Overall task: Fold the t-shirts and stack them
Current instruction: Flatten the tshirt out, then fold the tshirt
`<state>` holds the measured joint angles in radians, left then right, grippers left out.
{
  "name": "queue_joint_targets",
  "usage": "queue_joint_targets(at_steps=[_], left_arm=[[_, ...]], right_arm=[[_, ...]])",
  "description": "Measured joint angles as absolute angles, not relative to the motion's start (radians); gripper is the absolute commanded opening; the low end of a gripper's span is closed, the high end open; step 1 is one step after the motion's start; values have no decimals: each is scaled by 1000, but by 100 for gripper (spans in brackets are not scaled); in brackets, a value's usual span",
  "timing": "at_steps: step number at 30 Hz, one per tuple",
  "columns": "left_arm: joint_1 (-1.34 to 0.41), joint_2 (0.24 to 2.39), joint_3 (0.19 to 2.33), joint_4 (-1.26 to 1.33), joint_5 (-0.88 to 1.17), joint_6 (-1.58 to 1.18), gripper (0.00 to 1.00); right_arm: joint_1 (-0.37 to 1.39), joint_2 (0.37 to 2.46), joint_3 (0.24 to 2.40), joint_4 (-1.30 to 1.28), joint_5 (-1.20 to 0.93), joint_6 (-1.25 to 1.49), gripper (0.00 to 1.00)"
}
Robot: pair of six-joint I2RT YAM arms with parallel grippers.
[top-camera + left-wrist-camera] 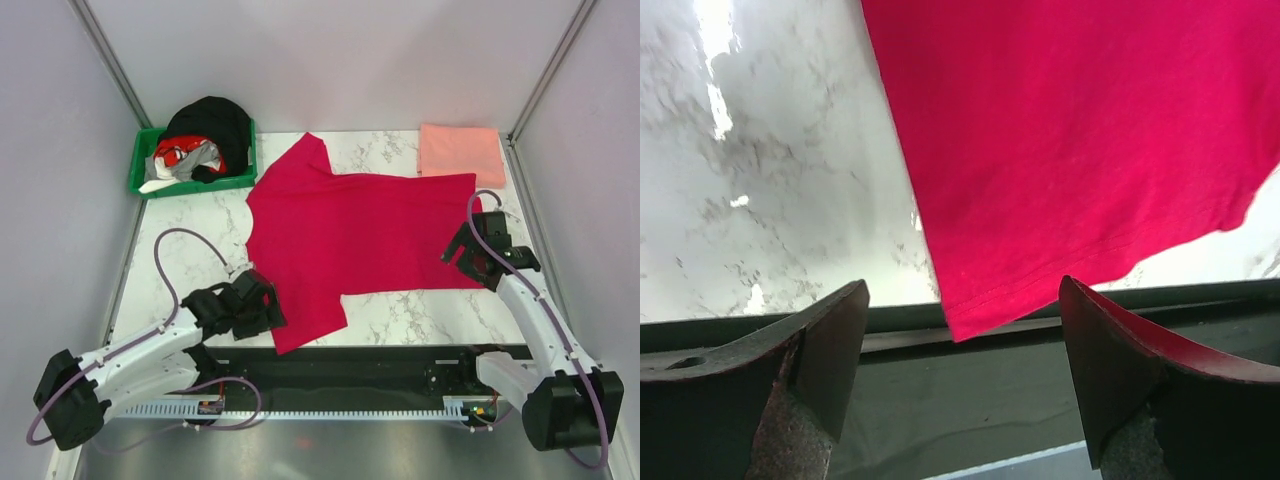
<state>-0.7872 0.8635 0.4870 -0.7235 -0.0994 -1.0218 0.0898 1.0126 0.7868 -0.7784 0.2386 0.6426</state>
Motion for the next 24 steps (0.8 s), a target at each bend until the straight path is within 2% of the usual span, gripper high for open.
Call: queue_joint_targets(at_steps=[10,16,19,20,23,24], left_arm=[[-972,937,466,-705,-127,-1165,79],[-982,1042,472,-645,-124,-1179,68],[-984,1100,489,-612,-98,-1179,56],[-984,1119,498,-604,-94,-1178,41],[-985,1174,519,-539,-103,-1176,14],[-984,1178,520,-526,-116,-1172,10]], right_arm=[[-102,1034,772,-740,229,649,98],[-228,1102,758,-687,163,607,98],[-257,1108,739,-667,145,597,98],[-262,1108,734,-661,142,596,98],[-277,1113,712,-638,132,592,95],[-285,1119,704,-628,128,589,91]])
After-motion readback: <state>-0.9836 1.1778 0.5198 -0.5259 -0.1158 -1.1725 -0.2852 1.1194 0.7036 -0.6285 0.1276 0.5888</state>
